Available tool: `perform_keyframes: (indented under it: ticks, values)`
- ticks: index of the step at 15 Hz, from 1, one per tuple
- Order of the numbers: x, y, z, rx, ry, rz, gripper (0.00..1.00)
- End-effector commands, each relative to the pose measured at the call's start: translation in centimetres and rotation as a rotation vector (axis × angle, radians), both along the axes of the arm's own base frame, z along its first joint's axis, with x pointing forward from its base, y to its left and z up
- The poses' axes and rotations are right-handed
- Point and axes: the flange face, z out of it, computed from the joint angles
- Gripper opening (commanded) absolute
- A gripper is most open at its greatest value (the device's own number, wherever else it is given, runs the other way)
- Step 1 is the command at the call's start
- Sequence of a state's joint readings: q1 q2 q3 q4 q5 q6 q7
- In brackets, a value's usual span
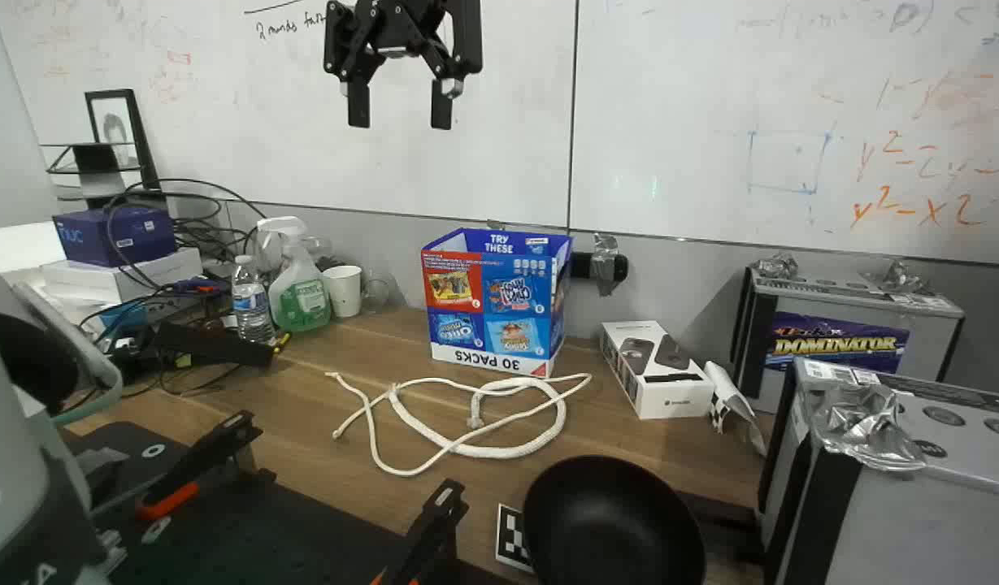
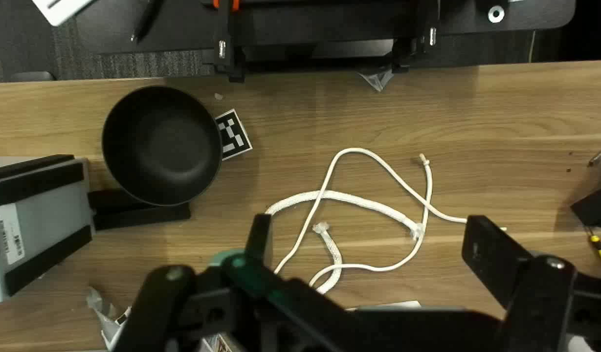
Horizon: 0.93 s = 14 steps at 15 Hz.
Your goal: Pick up the white ropes from the table and put them in the box
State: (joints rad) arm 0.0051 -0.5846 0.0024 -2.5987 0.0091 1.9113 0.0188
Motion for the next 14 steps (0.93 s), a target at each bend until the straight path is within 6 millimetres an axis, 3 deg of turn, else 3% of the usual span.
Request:
perform_keyframes:
  ticks: [1, 9, 14]
  values:
    - [0.1, 0.0, 0.2, 0.0, -0.002, 0.0, 1.0]
    - [0.4, 0.2, 0.4, 0.002, -0.02, -0.003, 1.0]
    - [3.6, 2.1, -3.1, -0.012, -0.088, -0.096, 1.0]
